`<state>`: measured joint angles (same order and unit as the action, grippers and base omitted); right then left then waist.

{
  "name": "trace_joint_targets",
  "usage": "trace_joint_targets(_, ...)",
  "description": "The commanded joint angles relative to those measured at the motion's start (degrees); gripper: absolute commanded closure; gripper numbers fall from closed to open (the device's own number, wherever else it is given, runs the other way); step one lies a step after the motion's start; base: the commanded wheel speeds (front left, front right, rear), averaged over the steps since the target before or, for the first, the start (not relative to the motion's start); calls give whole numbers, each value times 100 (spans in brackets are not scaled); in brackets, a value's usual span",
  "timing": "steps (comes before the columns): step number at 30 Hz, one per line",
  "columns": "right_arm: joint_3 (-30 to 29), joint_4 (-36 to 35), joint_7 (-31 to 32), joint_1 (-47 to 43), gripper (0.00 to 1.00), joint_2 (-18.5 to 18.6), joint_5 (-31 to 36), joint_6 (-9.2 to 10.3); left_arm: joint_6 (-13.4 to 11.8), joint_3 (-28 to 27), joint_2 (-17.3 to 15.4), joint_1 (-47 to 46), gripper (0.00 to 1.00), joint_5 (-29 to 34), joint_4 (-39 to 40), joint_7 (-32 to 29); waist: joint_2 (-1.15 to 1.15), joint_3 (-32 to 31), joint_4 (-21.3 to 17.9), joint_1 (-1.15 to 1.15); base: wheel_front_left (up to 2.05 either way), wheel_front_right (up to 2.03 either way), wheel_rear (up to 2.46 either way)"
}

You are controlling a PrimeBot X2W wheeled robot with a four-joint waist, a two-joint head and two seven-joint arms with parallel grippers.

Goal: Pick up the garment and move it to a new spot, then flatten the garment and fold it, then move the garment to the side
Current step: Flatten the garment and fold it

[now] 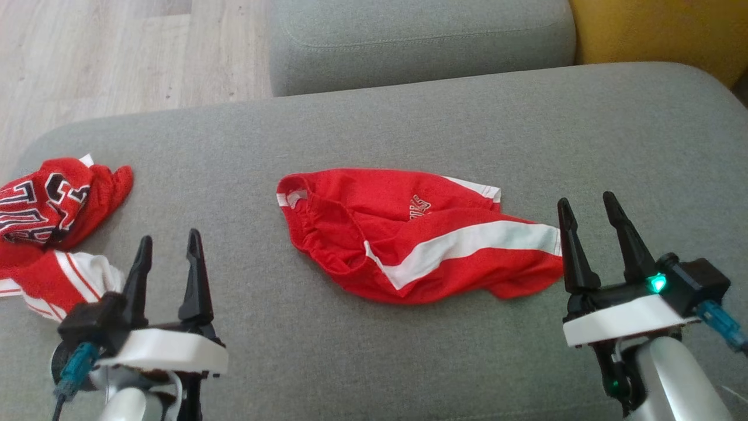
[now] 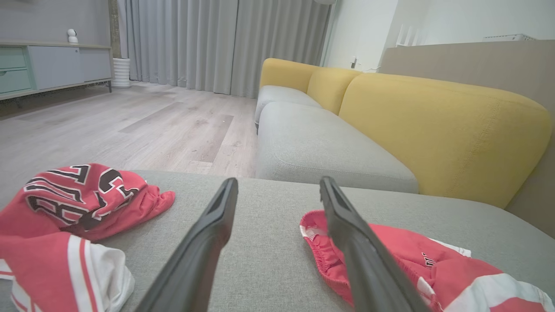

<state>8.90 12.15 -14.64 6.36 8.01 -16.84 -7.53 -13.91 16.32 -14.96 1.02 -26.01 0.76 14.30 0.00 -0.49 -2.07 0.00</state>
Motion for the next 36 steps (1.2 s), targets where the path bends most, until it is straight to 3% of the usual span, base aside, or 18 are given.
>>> trace_joint_targets(1,108,-152,-36,190,0,9,66,4,29,-277,-43,-210,0,60,146,69,0,3,-8,0,0,0,0)
trace_joint_targets(13,180,-98,-36,268,0,9,123,4,353,-488,234,-250,0,358,-103,70,0,24,-95,0,0,0,0)
trace_joint_targets(17,158,-100,-36,276,0,40,110,4,687,-246,327,-343,0,188,-204,-100,0,48,-117,0,0,0,0)
trace_joint_targets(30,172,-136,-36,527,0,138,100,4,1383,860,756,-1721,0,-444,-1206,-2707,0,379,-472,0,0,0,0)
trace_joint_targets(32,212,-154,-36,613,0,141,90,4,1427,976,782,-2049,0,-510,-1535,-3198,0,471,-642,0,0,0,0)
trace_joint_targets(36,233,-168,-36,678,0,120,80,4,1399,996,800,-2325,0,-563,-1808,-3532,0,550,-820,0,0,0,0)
